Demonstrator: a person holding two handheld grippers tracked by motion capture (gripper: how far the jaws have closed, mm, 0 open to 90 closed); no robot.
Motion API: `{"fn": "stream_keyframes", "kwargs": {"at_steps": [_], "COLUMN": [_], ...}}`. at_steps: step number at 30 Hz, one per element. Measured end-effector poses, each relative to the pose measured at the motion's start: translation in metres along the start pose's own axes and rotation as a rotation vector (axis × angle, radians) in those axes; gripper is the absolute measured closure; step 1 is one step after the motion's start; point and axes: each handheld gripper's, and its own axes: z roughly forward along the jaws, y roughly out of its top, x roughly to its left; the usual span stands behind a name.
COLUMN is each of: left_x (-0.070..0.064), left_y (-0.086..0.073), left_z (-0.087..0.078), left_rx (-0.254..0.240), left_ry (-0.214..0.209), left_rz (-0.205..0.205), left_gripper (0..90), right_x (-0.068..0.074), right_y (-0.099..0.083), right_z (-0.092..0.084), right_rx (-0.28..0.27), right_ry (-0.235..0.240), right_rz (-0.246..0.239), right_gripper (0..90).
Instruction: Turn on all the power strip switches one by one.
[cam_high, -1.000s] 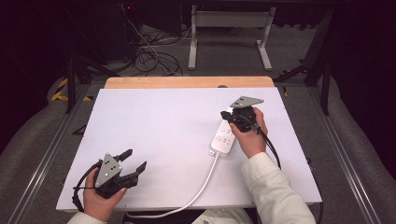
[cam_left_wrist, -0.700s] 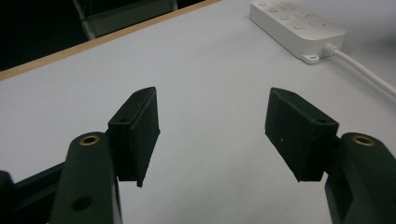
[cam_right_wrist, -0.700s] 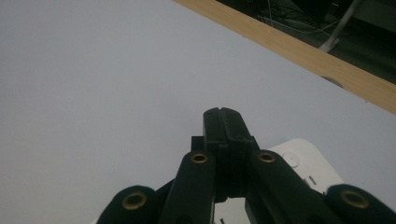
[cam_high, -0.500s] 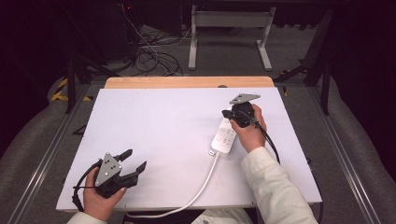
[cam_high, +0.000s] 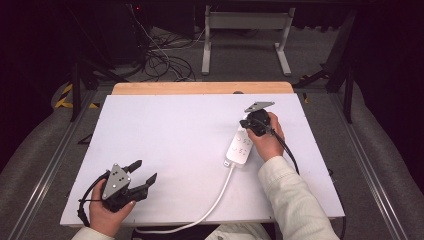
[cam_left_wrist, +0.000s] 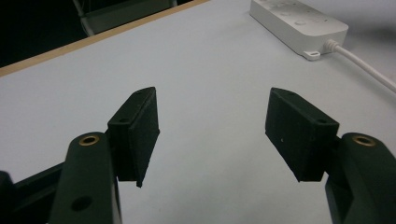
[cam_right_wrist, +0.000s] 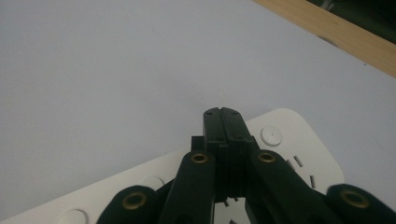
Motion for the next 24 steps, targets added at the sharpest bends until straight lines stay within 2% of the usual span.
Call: {"fn": "stream_keyframes", "kwargs": {"at_steps": [8, 24], "left_x": [-0.0002, -0.0006], "left_y": [-0.0002, -0.0002], "left_z": [0.0002, 0.0004], "left_rx": [0.004, 0.004], "left_ry": [-0.002, -0.002], "left_rz": [0.002, 0.003], "left_gripper": [35.2, 35.2], "right_x": [-0.0025, -0.0007], "right_y": [-0.0036, -0.0066], "right_z": [0.0069, 0.0115], "right_rx": [0.033, 0.04], "right_ry": [-0.006, 0.006], "right_rz": [0.004, 0.019], "right_gripper": [90.0, 90.0]}}
